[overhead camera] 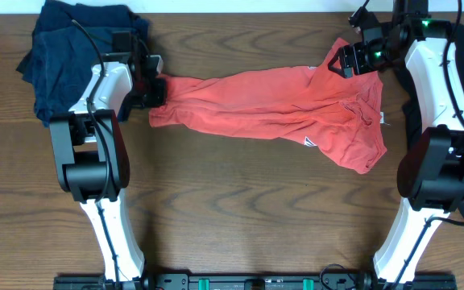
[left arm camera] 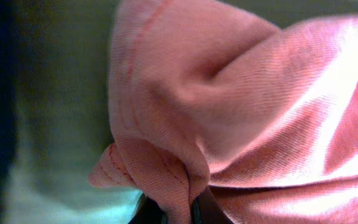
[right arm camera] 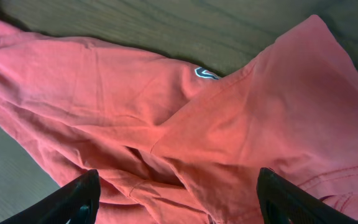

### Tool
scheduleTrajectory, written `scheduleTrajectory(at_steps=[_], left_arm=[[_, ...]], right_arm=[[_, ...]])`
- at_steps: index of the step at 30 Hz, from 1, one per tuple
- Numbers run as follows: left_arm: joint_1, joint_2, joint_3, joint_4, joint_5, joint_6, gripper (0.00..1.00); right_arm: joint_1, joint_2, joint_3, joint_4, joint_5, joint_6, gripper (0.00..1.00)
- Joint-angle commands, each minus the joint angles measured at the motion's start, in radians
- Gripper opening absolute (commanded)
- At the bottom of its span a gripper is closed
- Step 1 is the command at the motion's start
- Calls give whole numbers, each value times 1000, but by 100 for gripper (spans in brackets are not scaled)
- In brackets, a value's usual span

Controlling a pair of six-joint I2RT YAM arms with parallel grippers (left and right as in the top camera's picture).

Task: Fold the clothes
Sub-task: 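Hold the shirt's left end with the left gripper and tug it outward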

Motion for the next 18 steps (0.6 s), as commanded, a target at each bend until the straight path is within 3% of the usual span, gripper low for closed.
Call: scheduleTrajectory(at_steps=[1,6,9,12,16,18], left_arm=[[-14,-16,-42,-73,-4,-22,6],[-14,-127,-42,-161,-11,-34,6],[-14,-185,-42,-184,-22,-34,6],[-14,-236,-42,-198,-69,-35,6],[-14,-291,-42,-210,-135,-40,6],[-14,-307,-42,-215,-167,-41,6]], right_arm=[[6,-10,8,-8,-5,-7,78],[6,-10,7,-51,-3,1,77],[6,-9,-5,-66,2,66,72],[0,-8,-39,-74,2,140,49],[-7,-8,-106,-53,-20,143,10],[-7,-8,-141,-26,-19,158,3]])
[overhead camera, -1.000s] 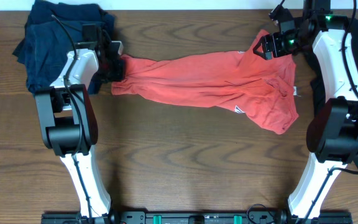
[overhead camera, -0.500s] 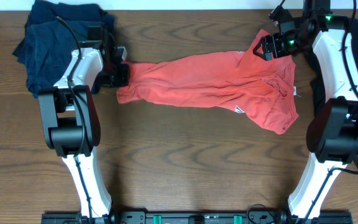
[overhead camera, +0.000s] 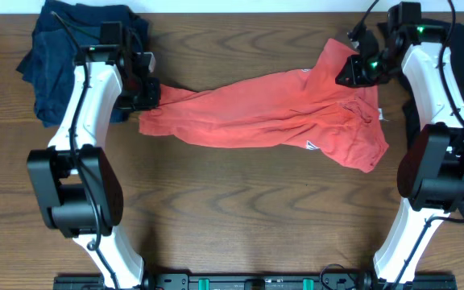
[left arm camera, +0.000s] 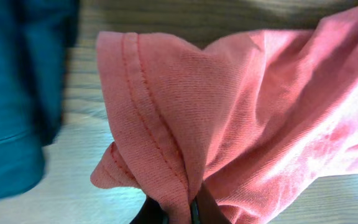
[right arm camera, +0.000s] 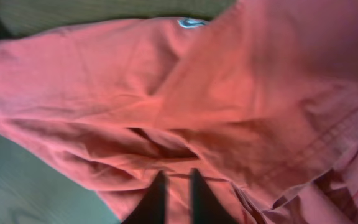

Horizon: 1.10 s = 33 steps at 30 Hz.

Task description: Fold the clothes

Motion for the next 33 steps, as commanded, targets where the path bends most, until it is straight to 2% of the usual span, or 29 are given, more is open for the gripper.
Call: scheduleTrajectory(at_steps=[1,9,13,16,33], left_arm=[[0,-34,-2,-13,-98,-11,6],[-1,-48,0,-15,-137,-12,6],[-20,-48,9,10,-6,-15,6],[-55,-47,9,39,43,-28,6],[-393,-12,9,249,53,-173,6]], right_arm=[[-4,-8,-77,45,-16,42,1],[14,-8,-319,331,15,140,1],[14,-8,-402,420,15,173,1],[14,-8,-420,430,15,174,1],[22,-8,-421,422,14,173,2]])
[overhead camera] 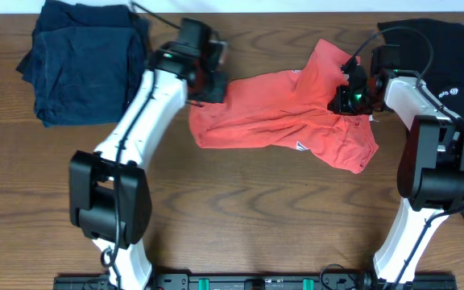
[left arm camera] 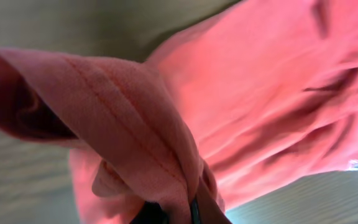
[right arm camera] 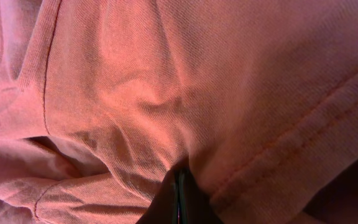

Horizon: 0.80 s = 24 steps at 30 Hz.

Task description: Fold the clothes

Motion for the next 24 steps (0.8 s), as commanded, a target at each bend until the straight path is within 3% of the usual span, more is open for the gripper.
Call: scheduleTrajectory(at_steps=[1,14,19,24], left_arm=[[-42,18,9,27,16,-43,6],[-144,112,9,134,17,-105,7],[-179,112,9,181,17,-105,48],[-194,104,32,171,17,-105,56]], right_arm=[[21,-8,-16,-6,7,14,2],[23,-8,-16,-13,7,14,2],[23,-8,-16,-13,7,14,2],[23,-8,-16,-13,7,13,2]])
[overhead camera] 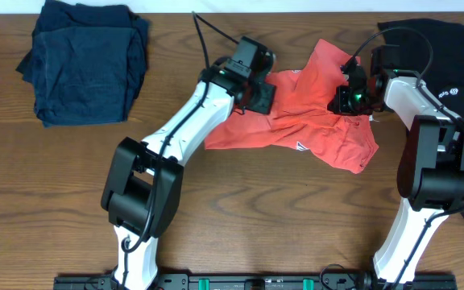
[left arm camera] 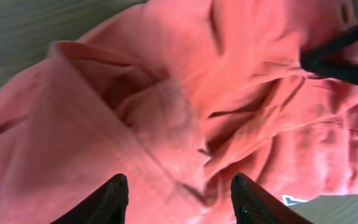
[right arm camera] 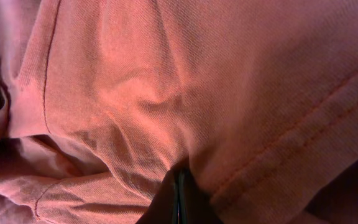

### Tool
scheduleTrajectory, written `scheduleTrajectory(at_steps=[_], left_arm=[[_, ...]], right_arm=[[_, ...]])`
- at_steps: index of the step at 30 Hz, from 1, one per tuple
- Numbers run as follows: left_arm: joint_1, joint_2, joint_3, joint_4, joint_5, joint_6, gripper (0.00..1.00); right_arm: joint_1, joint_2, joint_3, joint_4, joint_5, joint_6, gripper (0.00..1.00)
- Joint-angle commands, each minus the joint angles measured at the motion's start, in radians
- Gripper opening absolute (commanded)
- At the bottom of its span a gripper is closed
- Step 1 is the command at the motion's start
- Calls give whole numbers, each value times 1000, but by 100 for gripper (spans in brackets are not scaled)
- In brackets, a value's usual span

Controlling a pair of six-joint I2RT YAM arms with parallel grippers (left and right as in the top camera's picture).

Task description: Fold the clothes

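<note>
The red shirt (overhead camera: pixel 321 129) lies bunched on the wooden table (overhead camera: pixel 232 209), right of centre, with its left end doubled over toward the middle. My left gripper (overhead camera: pixel 262 94) hovers over that doubled part and is open. In the left wrist view its fingers (left arm camera: pixel 118 200) stand wide apart above loose red folds (left arm camera: pixel 166 99), holding nothing. My right gripper (overhead camera: pixel 347 98) is shut on the shirt's upper right part. The right wrist view shows its jaws (right arm camera: pixel 179 194) pinched together on a fold of red cloth (right arm camera: pixel 166 87) near a stitched hem.
A stack of folded navy clothes (overhead camera: pixel 83 60) sits at the back left corner. A black garment (overhead camera: pixel 449 44) lies at the back right, beside the right arm. The left arm reaches diagonally across the table's middle.
My left gripper moved further right over the shirt and opened, letting go of the hem it held. That end now lies on the shirt's middle. The right gripper has not moved.
First the shirt lay stretched out, the left gripper shut on its left end, the right gripper open over its right end. Then the right gripper was closed on the cloth. The left gripper held its end further right each time, and now that end lies released.
</note>
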Motion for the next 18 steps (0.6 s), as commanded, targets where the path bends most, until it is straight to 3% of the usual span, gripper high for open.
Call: scheduleTrajectory(at_steps=[1,8,14,18], left_arm=[[2,-15,43,-42,6,-2,56],[55,-79,71,-138,-3,3,56],[97,-58,53,-163,-145,13,56],[100,-18,51,-164,-149,40,57]], right_arm=[[23,-8,-16,-8,7,13,2],[21,-8,-16,-7,7,13,2],[22,-8,-16,-4,7,14,2],[22,-8,-15,0,4,14,1]])
